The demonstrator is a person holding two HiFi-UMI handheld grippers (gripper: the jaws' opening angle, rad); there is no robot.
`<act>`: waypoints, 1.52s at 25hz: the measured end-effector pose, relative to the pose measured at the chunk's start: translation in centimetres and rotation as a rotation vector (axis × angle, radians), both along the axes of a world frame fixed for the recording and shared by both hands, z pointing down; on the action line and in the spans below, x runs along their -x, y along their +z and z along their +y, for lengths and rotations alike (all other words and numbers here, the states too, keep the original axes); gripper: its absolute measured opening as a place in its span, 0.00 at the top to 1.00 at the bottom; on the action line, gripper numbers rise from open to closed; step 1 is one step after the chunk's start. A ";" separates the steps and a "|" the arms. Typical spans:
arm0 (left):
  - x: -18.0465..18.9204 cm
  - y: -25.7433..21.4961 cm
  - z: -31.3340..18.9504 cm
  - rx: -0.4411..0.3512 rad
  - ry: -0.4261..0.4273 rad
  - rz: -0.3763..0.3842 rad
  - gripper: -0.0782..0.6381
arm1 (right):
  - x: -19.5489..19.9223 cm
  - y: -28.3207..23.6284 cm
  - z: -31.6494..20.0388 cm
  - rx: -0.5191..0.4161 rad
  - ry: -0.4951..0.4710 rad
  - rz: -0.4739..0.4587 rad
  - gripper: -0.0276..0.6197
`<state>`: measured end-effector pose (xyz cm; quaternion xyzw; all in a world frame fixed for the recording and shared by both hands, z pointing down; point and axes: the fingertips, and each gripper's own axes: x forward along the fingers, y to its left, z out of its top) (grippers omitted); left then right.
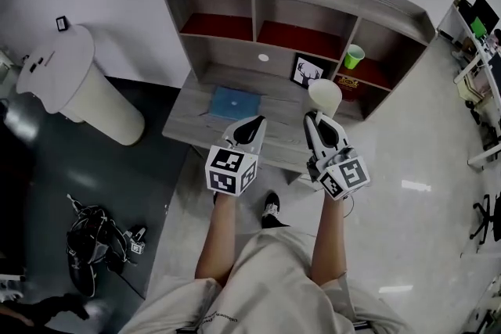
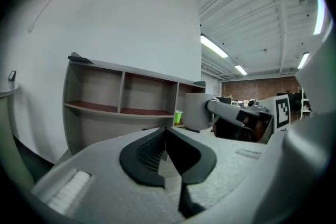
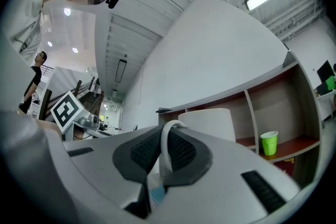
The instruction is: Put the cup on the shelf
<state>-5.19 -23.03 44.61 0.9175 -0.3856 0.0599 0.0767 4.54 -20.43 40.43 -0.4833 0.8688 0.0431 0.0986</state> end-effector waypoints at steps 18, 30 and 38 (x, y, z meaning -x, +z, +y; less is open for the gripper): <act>-0.6 -1.2 -14.7 0.007 -0.168 -0.001 0.88 | 0.5 -0.5 -15.1 0.004 -0.212 0.038 0.91; -4.6 0.4 -18.0 0.015 -0.106 0.006 0.88 | -3.8 0.1 -18.4 0.002 -0.119 -0.046 0.91; -7.6 -0.5 -22.7 0.020 0.007 0.018 0.88 | -4.2 -0.2 -22.7 0.005 -0.053 -0.022 0.91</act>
